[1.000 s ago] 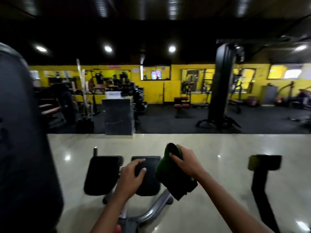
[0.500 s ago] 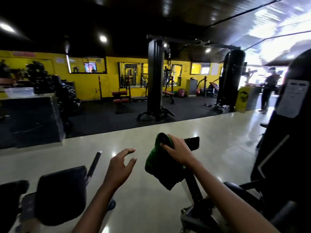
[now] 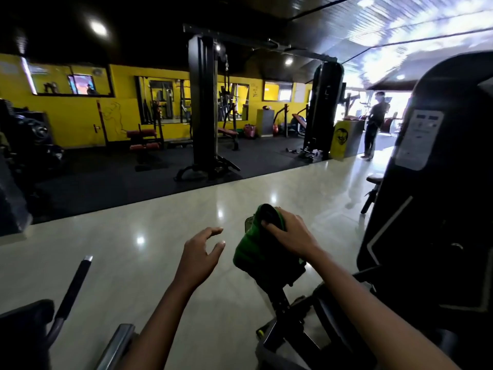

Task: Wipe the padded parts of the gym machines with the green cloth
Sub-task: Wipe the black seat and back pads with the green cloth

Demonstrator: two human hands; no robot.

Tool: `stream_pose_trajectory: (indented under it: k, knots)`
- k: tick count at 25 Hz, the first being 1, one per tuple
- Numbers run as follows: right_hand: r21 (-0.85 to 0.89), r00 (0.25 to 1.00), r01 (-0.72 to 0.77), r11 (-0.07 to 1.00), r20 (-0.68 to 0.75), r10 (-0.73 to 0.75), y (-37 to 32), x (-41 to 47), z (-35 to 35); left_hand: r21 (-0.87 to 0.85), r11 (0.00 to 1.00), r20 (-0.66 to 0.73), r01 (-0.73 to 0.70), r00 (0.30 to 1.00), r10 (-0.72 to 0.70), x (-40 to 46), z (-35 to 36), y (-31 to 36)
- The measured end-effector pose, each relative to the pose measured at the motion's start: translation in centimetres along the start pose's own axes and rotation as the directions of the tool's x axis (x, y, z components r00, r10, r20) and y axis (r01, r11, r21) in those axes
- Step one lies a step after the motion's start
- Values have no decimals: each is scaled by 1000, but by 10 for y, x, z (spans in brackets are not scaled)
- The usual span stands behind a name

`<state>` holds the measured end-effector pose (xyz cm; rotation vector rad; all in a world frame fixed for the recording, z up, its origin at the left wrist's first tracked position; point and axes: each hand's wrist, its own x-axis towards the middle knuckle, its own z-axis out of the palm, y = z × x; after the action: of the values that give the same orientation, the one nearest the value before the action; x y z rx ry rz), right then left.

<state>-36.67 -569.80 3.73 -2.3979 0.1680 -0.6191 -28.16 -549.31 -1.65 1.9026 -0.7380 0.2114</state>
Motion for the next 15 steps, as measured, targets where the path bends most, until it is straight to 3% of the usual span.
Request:
stream_pose_trajectory:
  k: [8, 15]
  knots:
    - [-12, 988, -104, 994, -113, 102, 48, 87, 20, -79, 993, 204, -92, 973, 107, 145, 24, -61]
    - [45, 903, -334, 941, -269, 334, 80, 138, 4, -216, 959, 505, -181, 820, 269, 258, 86, -75]
